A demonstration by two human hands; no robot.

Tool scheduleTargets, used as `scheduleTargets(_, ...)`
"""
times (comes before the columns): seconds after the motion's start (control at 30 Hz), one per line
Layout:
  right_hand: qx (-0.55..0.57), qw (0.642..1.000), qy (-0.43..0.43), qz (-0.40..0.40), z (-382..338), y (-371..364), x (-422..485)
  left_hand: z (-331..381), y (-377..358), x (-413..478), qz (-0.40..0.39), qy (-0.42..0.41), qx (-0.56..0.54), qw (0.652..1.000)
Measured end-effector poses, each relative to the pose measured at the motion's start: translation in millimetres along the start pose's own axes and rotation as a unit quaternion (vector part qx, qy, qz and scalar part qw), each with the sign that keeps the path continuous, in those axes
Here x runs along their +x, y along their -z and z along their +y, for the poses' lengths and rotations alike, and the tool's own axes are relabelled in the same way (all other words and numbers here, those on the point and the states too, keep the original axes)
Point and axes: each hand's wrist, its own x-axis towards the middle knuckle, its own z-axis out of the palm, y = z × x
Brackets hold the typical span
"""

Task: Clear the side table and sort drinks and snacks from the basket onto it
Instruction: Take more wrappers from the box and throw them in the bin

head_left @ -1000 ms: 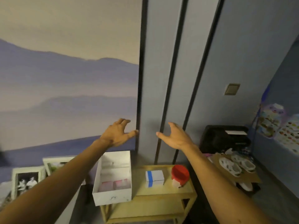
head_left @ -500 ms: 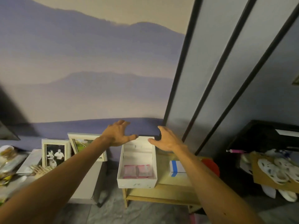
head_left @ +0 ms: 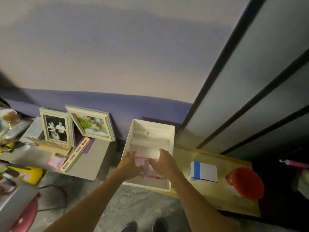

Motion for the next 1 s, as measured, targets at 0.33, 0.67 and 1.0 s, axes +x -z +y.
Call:
scheduleTargets(0.33,0.0,0.995,-0.094,0.017,25,-90,41,-25,-56,56,0.021,-0.019,0.032,0.999)
scheduleTargets(0.67,0.103,0.983,-0.089,0.126,2,-52,27,-5,-26,50,0.069,-0.027,-0.069,0.995)
scheduleTargets(1.0,0.184,0.948,0.023,0.258,-29,73,-55,57,76,-21,0.171,-0.161,-0.107,0.966)
